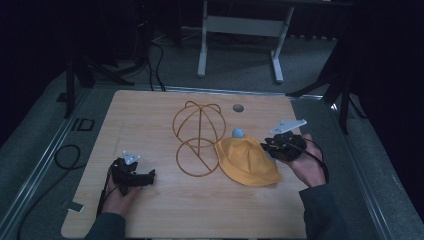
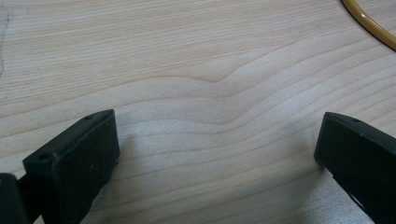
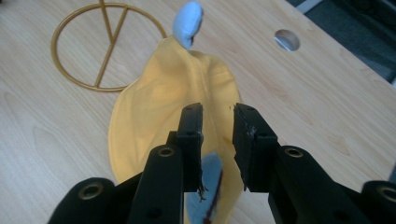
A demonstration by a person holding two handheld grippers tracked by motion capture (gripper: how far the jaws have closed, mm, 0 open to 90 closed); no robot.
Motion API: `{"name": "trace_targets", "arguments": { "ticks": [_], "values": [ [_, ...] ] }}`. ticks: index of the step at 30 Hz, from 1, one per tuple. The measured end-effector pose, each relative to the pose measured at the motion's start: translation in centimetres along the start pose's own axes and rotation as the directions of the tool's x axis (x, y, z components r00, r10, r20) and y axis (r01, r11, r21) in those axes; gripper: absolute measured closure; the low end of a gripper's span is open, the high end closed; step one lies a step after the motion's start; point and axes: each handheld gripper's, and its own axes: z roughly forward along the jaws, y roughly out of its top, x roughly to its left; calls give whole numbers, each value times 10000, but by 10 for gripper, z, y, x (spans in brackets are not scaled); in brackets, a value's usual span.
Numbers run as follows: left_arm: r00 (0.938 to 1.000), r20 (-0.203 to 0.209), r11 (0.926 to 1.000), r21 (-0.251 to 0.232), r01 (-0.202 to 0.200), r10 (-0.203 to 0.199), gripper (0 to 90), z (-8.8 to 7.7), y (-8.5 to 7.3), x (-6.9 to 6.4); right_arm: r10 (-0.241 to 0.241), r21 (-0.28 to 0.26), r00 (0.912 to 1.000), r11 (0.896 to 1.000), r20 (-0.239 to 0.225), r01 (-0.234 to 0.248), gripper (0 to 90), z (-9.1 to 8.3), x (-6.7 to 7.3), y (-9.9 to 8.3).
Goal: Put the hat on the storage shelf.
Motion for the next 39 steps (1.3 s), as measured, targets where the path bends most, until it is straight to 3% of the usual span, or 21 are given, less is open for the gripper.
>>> {"name": "trace_targets", "arguments": {
  "ticks": [11, 19, 21, 26, 31, 39],
  "values": [
    [10000, 5, 10000, 23, -12, 12, 2, 0, 0, 0, -623, 878, 9973, 9940, -388, 655, 665, 20, 3, 23],
    [10000, -2, 10000, 3, -5, 5, 2, 0, 0, 0, -657, 1478, 9956, 9862, -673, 751, 578, 33, 0, 32],
    [10000, -5, 10000, -5, -4, 4, 2, 0, 0, 0, -662, 1797, 9946, 9805, -794, 796, 520, 39, 0, 35],
    [10000, 1, 10000, 4, -3, 3, 2, 0, 0, 0, -766, 2452, 9936, 9648, -829, 948, 494, 50, -2, 40],
    [10000, -4, 10000, 7, -16, 16, 2, 0, 0, 0, -802, 2996, 9892, 9472, -1223, 1139, 556, 58, -3, 44],
    [10000, 1, 10000, 13, -12, 12, 2, 0, 0, 0, -616, 3753, 9827, 9186, -1746, 1242, 582, 70, -7, 53]
  ]
}}
